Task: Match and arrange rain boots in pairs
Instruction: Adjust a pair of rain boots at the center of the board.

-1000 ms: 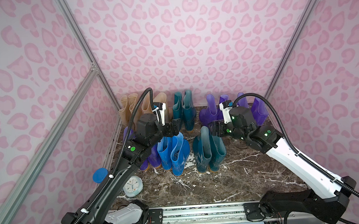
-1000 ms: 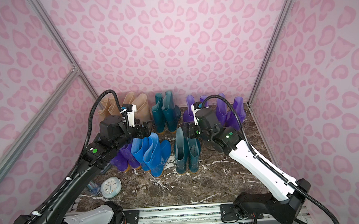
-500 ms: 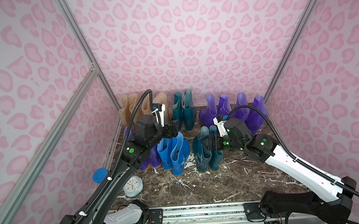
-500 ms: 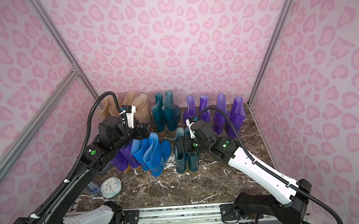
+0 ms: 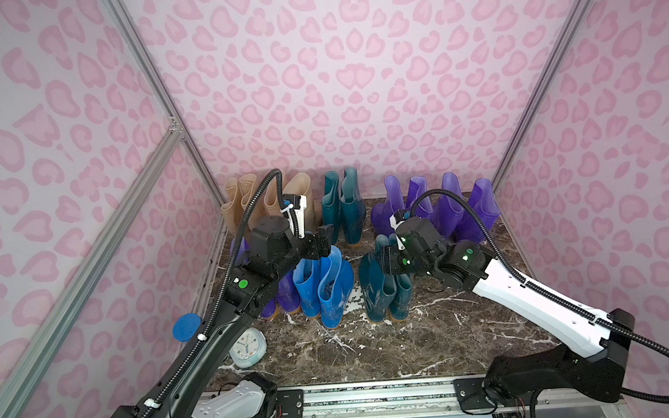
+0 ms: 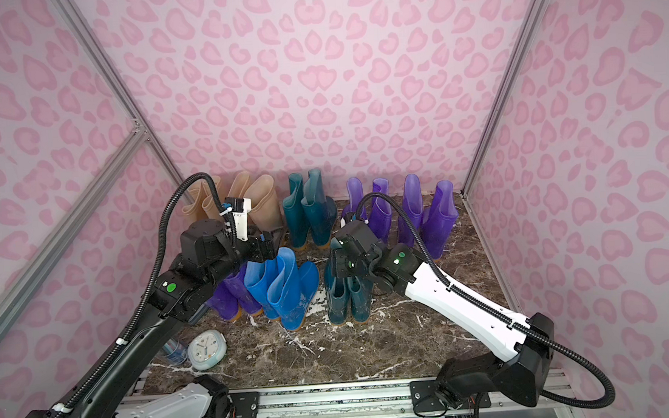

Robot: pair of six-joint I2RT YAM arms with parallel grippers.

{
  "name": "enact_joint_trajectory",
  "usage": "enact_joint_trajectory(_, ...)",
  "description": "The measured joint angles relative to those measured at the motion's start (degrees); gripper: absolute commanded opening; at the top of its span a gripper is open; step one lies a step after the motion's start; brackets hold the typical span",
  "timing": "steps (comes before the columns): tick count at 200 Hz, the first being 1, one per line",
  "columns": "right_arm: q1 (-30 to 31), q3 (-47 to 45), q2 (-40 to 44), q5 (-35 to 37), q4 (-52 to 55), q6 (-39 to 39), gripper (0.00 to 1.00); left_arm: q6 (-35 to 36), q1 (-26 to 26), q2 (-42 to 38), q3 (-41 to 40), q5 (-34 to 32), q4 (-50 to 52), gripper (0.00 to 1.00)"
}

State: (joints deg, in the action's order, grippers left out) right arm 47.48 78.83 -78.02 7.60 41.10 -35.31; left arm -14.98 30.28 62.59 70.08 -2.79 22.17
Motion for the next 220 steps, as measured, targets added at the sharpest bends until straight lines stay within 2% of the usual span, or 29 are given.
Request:
enact_joint_trajectory(14,0.0,-0.1,0.4,2.2,0.7,0.2,0.00,0.0,0.0,0.0,-0.1,0.0,0.0,0.85)
enact_joint_trajectory(76,0.0,-0.2,4.4,10.0,5.4,0.1,0.00,0.0,0.0,0.3,-0.2,0.0,0.0,0.85)
enact_joint_trajectory(110,-1.4,0.8,7.0,11.7,7.9,0.5,0.00,0.0,0.0,0.4,-0.2,0.0,0.0,0.85)
enact_joint_trajectory(169,-10.6,-1.5,11.1,6.2,9.4,4.6,0.00,0.0,0.1,0.6,-0.2,0.5,0.0,0.85)
enact_joint_trajectory(220,-11.5,-3.6,10.8,2.8,10.0,5.9,0.00,0.0,0.2,1.2,-0.3,0.9,0.0,0.85)
